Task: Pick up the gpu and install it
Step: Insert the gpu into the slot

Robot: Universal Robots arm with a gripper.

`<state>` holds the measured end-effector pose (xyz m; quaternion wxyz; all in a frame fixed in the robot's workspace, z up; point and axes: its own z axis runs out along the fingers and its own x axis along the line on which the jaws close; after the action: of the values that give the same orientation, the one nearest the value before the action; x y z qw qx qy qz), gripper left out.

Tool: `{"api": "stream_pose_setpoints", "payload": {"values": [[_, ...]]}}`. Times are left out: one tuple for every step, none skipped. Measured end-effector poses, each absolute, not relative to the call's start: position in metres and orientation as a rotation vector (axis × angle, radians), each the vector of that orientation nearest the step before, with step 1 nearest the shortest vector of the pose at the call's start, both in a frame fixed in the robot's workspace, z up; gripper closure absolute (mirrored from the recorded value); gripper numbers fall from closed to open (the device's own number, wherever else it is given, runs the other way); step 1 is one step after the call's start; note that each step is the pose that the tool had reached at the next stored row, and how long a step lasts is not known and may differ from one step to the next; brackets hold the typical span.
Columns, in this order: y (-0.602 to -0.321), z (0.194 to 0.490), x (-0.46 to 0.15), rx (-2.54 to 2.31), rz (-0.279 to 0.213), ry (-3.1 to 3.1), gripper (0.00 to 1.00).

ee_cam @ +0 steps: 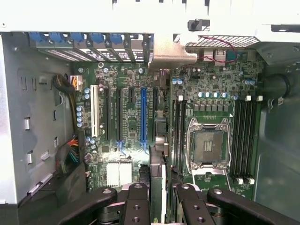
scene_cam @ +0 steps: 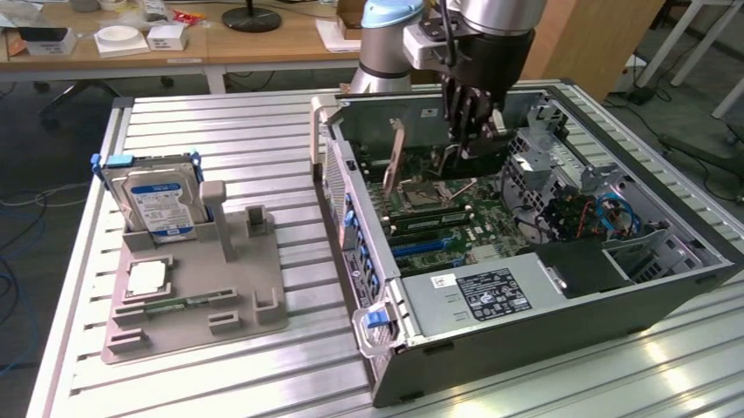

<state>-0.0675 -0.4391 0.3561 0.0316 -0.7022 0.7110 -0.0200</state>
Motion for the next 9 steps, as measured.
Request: {"api": "stream_pose_setpoints", "payload": {"values": [[-0.4390, 0.3549, -0.0677, -2.162, -0.061, 2.190, 0.74], [-0.4390, 0.3538, -0.0679, -2.162, -0.062, 2.190, 0.74], [-0.4391, 0.3527, -0.0681, -2.163, -0.061, 2.190, 0.74], [-0.4391, 0.3514, -0.0684, -2.163, -0.061, 2.190, 0.74], [-0.4391, 0.3501, -0.0686, -2.163, -0.062, 2.190, 0.74], [-0.4391, 0.3488, -0.0688, -2.163, -0.061, 2.190, 0.74], [-0.4391, 0.3476, -0.0691, -2.163, -0.062, 2.190, 0.74], [-0.4391, 0.3464, -0.0693, -2.163, -0.062, 2.190, 0.74], [-0.4391, 0.3452, -0.0695, -2.163, -0.062, 2.190, 0.74]]}}
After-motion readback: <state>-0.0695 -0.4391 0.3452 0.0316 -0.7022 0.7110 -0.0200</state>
